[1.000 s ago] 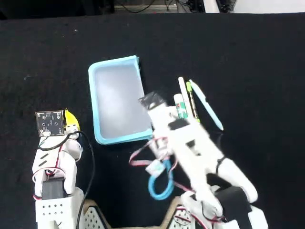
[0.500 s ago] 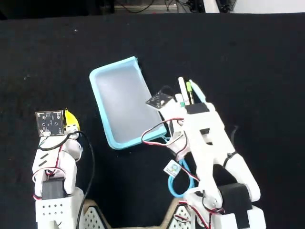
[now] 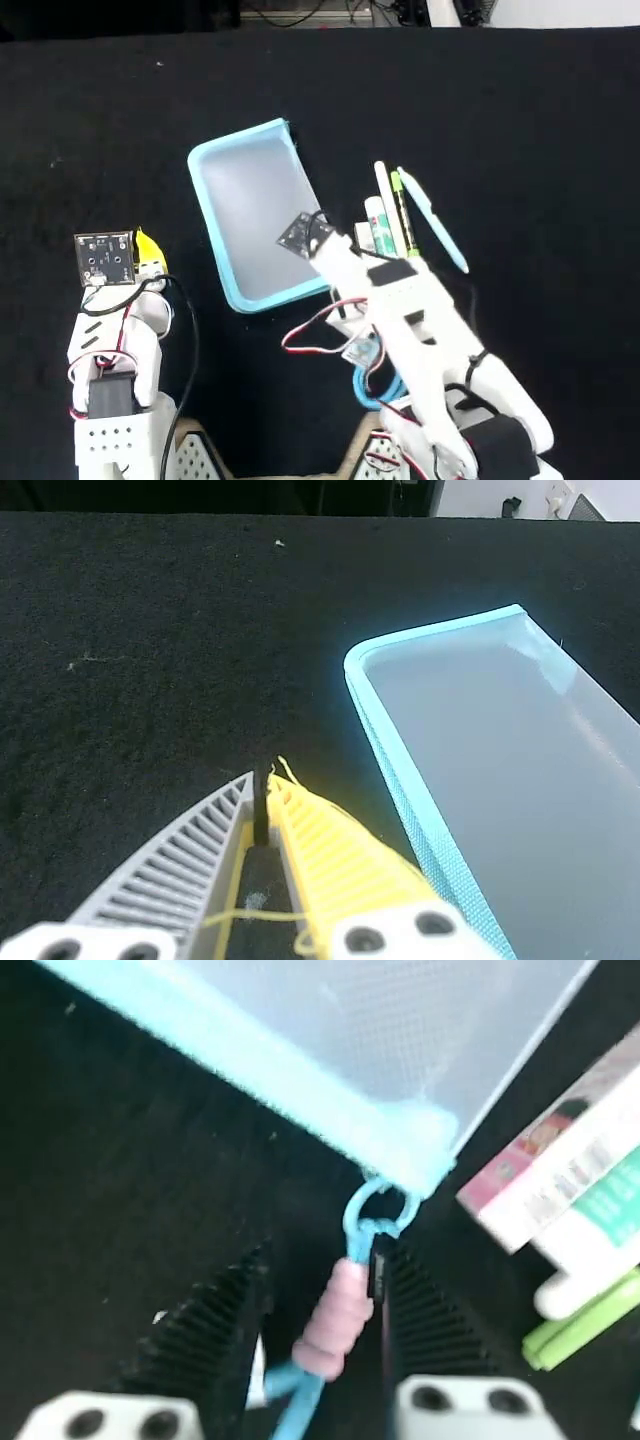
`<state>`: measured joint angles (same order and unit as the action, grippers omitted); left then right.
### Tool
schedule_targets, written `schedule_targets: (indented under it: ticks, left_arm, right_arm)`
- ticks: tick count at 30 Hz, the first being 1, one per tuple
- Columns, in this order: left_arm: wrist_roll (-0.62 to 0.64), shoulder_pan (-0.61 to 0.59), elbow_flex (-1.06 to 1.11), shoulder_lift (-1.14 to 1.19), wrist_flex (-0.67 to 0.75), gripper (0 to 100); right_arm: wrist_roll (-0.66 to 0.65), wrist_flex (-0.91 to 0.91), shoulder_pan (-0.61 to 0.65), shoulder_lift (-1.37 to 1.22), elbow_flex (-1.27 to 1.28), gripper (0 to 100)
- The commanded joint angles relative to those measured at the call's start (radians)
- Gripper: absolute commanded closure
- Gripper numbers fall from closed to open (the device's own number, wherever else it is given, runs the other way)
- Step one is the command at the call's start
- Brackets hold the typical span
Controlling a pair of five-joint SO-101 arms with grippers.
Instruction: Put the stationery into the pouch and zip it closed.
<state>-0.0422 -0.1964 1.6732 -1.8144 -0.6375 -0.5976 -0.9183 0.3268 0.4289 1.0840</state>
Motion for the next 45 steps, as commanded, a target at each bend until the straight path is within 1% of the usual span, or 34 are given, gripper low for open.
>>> schedule_targets:
  ticks: [1, 7, 16, 23, 28, 33, 39, 40, 42, 43, 44, 45]
  left_arm:
    - [-0.008, 0.004, 0.025, -0.003, -0.006, 97]
    - [-0.008, 0.004, 0.025, -0.003, -0.006, 97]
    - [-0.008, 0.004, 0.025, -0.003, -0.008, 97]
    - [-0.008, 0.004, 0.025, -0.003, -0.008, 97]
    - [-0.008, 0.004, 0.025, -0.003, -0.008, 97]
    - [-0.008, 0.004, 0.025, -0.003, -0.008, 97]
    - [-0.008, 0.005, 0.025, -0.003, -0.008, 97]
    - [-0.008, 0.005, 0.025, -0.003, -0.008, 97]
    - [-0.008, 0.005, 0.025, -0.003, -0.008, 97]
    - [-0.008, 0.005, 0.025, -0.003, -0.008, 97]
    - [-0.008, 0.005, 0.025, -0.003, -0.008, 97]
    - [-0.008, 0.005, 0.025, -0.003, -0.008, 97]
  right_arm:
    - [-0.052, 0.110, 0.003, 0.039, 0.030, 85.0]
    - [-0.149, 0.152, 0.003, 0.039, 0.031, 85.0]
    - [-0.180, 0.152, -0.002, 0.039, 0.033, 85.0]
    - [-0.299, 0.153, -0.107, 0.039, 0.050, 85.0]
    - [-0.302, 0.169, -0.110, 0.039, 0.051, 85.0]
    - [-0.299, 0.336, -0.110, 0.047, 0.133, 85.0]
    - [-0.299, 0.322, -0.110, 0.048, 0.125, 85.7]
    - [-0.299, 0.322, -0.110, 0.048, 0.125, 87.7]
    - [-0.299, 0.321, -0.110, 0.050, 0.124, 97.0]
    - [-0.298, 0.319, -0.114, 0.051, 0.122, 99.3]
    - [-0.288, 0.308, -0.115, 0.054, 0.120, 97.1]
    - [-0.267, 0.288, -0.114, 0.064, 0.114, 98.0]
